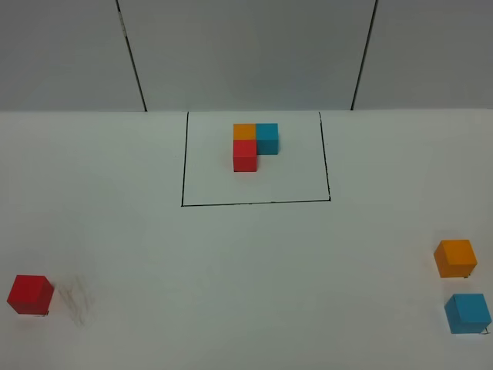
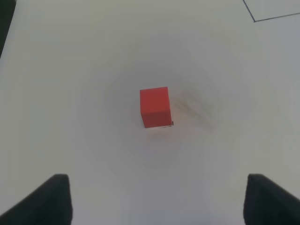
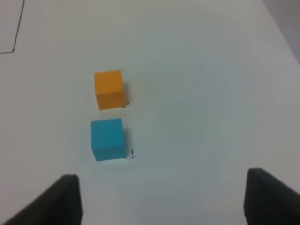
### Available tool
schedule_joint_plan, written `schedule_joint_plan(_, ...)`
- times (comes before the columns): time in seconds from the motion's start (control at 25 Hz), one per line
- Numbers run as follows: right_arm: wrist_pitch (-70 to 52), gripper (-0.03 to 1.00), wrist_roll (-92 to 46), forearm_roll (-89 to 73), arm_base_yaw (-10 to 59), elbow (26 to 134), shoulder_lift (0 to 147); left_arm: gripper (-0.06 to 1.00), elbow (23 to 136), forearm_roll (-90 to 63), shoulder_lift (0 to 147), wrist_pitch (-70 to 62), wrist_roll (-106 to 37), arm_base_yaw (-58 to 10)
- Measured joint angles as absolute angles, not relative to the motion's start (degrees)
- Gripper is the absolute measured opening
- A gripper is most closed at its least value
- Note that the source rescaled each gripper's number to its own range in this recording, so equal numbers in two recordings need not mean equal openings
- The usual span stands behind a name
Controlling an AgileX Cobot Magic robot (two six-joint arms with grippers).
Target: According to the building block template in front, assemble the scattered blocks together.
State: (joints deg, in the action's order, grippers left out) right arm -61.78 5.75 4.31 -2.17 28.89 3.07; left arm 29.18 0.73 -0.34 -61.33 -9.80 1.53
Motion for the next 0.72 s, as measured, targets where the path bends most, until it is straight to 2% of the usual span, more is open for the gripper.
schedule_joint_plan(0.72, -61.78, 0.49, 5.75, 4.31, -2.17, 28.89, 3.07, 0.81, 29.18, 0.73, -0.34, -61.33, -9.80, 1.53)
